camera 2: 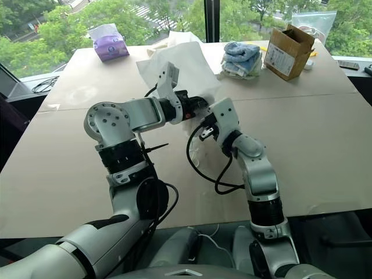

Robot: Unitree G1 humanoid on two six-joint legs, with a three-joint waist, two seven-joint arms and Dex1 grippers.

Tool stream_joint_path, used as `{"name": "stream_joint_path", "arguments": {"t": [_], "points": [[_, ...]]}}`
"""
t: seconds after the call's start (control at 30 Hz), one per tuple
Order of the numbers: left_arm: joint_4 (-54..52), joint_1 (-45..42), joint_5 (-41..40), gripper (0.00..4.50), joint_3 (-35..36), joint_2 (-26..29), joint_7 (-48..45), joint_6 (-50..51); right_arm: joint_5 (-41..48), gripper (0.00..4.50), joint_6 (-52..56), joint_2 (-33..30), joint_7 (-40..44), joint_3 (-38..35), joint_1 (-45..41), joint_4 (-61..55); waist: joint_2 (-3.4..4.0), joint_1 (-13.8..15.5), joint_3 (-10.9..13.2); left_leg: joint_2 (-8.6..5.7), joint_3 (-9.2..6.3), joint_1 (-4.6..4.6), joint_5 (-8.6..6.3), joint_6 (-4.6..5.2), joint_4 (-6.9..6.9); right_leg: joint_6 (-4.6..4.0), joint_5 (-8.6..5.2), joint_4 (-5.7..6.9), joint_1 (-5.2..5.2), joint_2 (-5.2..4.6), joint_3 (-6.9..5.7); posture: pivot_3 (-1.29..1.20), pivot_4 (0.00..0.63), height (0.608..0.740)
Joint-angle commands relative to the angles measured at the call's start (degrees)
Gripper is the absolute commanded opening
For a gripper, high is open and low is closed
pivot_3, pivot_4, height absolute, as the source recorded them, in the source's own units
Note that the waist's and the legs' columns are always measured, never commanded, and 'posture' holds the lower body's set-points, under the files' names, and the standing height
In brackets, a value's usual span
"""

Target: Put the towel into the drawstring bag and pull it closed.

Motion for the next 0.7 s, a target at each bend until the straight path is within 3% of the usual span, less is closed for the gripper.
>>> {"name": "stream_joint_path", "arguments": {"t": [0.03,0.33,0.57,0.7], "points": [[0.3,1.9,-2.7,0.0,-1.3,1.0,0.1,0.9,12.4,0.03,7.1,5.8,-6.1,-10.0,-5.0,-3.9,0.01,-0.1,0.0,0.0,-0.02,0.0,0.0,0.0,-0.02,0.0,0.0,0.01,-0.01,0.0,-0.01,0.0,0.15,0.74],[2.2,-0.1,-5.7,0.0,3.6,0.1,2.2,0.9,40.5,0.03,27.7,8.6,-17.3,-18.1,-5.4,-7.7,0.03,-0.7,0.0,0.01,0.08,-0.01,0.0,0.0,-0.19,-0.01,0.0,0.06,-0.18,-0.01,0.1,0.0,0.15,0.74],[3.9,-2.7,-5.8,0.0,9.3,-1.2,3.8,0.9,45.3,0.03,33.7,2.1,-19.8,-14.3,-1.7,-11.3,0.02,-1.4,0.0,0.01,0.2,-0.02,0.0,0.0,-0.27,-0.01,0.0,0.06,-0.26,-0.02,0.18,0.0,0.15,0.74],[5.3,-3.3,-7.6,0.0,12.3,-1.8,4.0,0.9,50.0,0.03,38.3,3.8,-23.4,-16.8,-1.5,-11.3,0.02,-1.4,0.0,0.01,0.2,-0.02,0.0,0.0,-0.27,0.0,0.0,0.06,-0.26,-0.02,0.18,0.0,0.15,0.74]]}}
